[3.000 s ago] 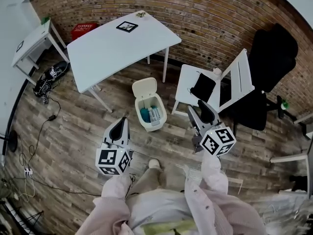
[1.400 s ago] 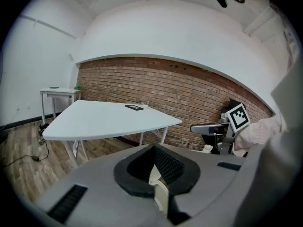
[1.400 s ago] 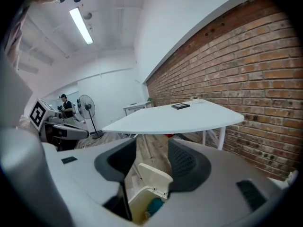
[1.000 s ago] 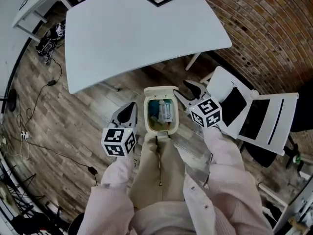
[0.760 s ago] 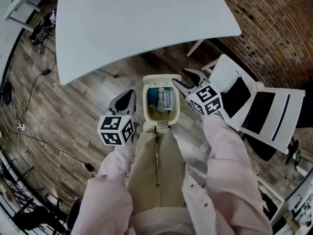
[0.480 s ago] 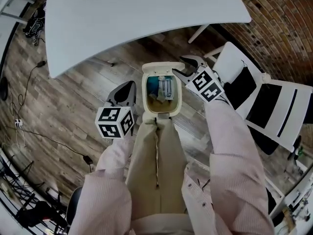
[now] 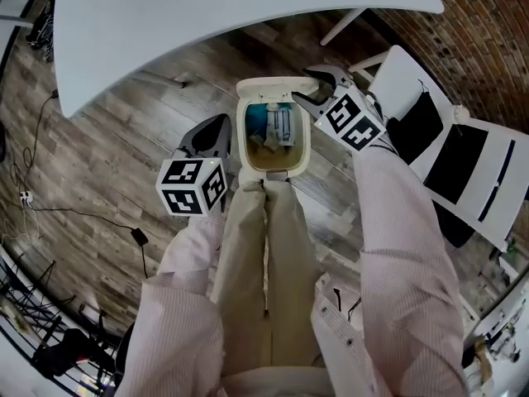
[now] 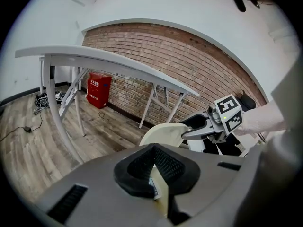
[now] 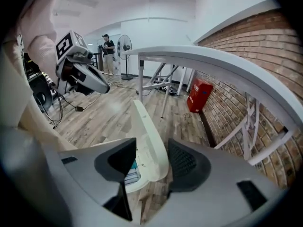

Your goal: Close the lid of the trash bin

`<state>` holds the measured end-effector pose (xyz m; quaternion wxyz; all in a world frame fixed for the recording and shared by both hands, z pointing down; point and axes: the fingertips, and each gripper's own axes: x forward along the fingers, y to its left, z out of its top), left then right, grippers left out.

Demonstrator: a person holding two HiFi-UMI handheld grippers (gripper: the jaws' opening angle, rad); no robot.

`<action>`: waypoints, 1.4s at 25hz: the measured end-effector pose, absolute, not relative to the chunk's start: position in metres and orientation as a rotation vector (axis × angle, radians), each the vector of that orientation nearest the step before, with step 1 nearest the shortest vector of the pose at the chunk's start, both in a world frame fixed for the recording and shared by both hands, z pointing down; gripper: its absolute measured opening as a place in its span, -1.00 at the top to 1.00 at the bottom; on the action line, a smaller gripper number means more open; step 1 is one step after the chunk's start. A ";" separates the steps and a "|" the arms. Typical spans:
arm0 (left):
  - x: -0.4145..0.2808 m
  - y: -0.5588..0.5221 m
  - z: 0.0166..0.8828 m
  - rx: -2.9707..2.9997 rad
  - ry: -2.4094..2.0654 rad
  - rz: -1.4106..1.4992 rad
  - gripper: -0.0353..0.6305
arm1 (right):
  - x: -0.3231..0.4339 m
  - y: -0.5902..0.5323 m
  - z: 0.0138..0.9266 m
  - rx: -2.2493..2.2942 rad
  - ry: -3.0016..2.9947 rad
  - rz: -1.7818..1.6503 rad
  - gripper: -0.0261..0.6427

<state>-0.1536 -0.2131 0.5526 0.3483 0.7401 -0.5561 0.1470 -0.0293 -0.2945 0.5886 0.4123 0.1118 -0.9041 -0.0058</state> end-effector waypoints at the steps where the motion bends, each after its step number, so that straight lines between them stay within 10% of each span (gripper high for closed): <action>1: -0.154 -0.213 0.554 1.918 -1.440 0.381 0.92 | -0.030 -0.292 0.589 0.281 -2.270 -0.022 0.34; 35: -0.135 -0.158 0.573 1.965 -1.294 0.380 0.92 | -0.014 -0.213 0.602 0.402 -2.222 -0.084 0.34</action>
